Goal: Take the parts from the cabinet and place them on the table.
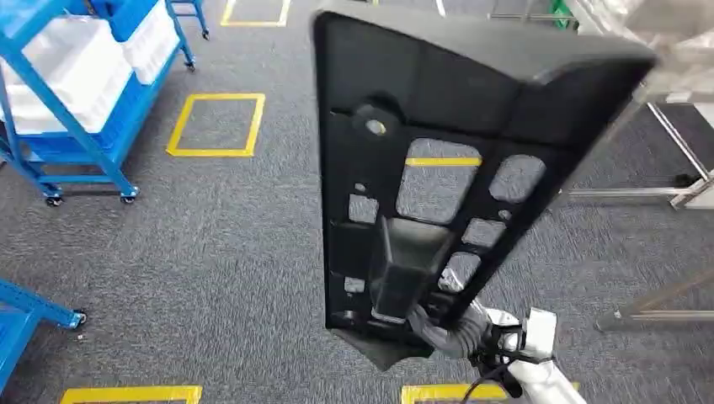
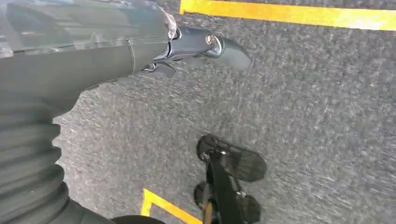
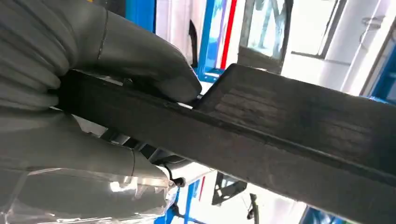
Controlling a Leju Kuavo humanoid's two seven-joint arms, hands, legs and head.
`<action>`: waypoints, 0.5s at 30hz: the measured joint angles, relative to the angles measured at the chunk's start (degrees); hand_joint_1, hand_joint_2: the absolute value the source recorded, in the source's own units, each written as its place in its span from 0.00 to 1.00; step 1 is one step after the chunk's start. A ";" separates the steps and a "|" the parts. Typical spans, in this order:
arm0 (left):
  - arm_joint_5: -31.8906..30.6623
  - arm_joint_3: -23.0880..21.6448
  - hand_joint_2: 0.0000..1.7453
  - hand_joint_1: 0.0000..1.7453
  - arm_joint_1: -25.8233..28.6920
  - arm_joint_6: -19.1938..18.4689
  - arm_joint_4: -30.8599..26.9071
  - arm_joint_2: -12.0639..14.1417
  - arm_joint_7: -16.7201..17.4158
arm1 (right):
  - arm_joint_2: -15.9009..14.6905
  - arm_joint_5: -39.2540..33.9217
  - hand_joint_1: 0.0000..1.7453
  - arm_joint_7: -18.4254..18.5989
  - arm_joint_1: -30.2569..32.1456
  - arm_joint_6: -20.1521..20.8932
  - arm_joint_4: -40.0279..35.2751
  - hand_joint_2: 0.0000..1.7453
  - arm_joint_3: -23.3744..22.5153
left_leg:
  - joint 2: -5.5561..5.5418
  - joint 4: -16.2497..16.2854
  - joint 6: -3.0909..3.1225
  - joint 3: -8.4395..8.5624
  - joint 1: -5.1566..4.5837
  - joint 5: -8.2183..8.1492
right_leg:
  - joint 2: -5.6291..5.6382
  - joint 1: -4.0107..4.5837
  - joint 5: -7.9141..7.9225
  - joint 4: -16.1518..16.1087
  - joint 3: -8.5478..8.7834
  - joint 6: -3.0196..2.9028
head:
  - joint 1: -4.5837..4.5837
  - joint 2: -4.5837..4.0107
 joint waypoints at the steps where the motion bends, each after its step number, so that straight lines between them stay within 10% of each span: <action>1: 0.17 0.02 1.00 0.00 -0.03 -0.11 0.00 0.00 -0.17 | 0.00 -0.22 0.99 0.00 -0.07 0.00 0.35 1.00 0.04 | 0.44 -0.08 0.37 0.02 -0.09 0.11 | 0.57 -0.13 0.23 -0.18 -0.07 0.46 | 0.00 0.00; 2: 0.35 0.07 1.00 0.00 -0.06 -0.13 0.00 -0.02 -0.24 | 0.00 -0.33 0.99 0.04 -0.33 0.00 0.63 1.00 0.11 | 1.12 -0.69 0.90 0.26 0.27 0.46 | 1.09 0.19 0.30 -0.30 -0.16 0.87 | 0.00 0.00; 5: 0.70 0.22 1.00 0.00 0.04 -0.15 0.00 -0.13 -0.37 | 0.11 -0.76 0.99 0.07 -1.44 0.04 1.61 1.00 0.61 | 3.35 -1.29 1.80 0.59 0.16 0.74 | -5.00 0.20 -4.06 7.01 -3.63 1.27 | 0.02 0.00; 8: 1.11 0.52 1.00 0.00 0.21 -0.09 0.00 -0.13 -0.39 | 0.11 -1.05 0.99 0.09 -1.56 -0.07 2.66 1.00 1.18 | 5.31 -1.24 1.94 0.61 -0.11 0.49 | -5.94 -0.25 -7.32 17.49 -9.08 1.70 | 0.00 0.00; 10: 1.31 0.63 1.00 0.00 0.11 0.04 0.00 -0.15 -0.41 | 0.11 -1.07 0.99 0.11 -1.60 -0.26 3.12 1.00 1.51 | 6.61 -1.24 1.78 0.87 -0.12 0.20 | -6.30 -0.28 -3.79 12.95 -6.90 1.71 | 0.00 0.00; 12: 1.57 0.68 1.00 0.00 0.01 0.09 0.00 -0.24 -0.52 | 0.11 -1.09 0.99 0.18 -1.71 -0.48 3.17 1.00 1.70 | 7.78 -1.24 1.46 1.53 -0.14 -0.26 | -8.79 -0.03 1.08 1.60 -0.78 1.15 | 0.00 0.00; 13: 1.60 0.68 1.00 0.00 0.04 0.11 0.00 -0.26 -0.55 | 0.11 -1.11 0.99 0.22 -1.93 -0.57 3.21 1.00 1.88 | 8.18 -1.24 1.08 1.67 -0.47 -0.52 | -11.30 0.77 -0.08 -0.29 0.16 0.70 | 0.00 0.00; 15: 1.59 0.70 1.00 0.00 0.00 0.20 0.00 -0.31 -0.59 | 0.11 -1.14 0.99 0.26 -2.14 -0.61 3.23 1.00 2.19 | 9.11 -1.18 0.57 1.79 -0.50 -0.78 | -9.69 1.00 0.23 -0.34 -0.14 0.23 | 0.00 0.00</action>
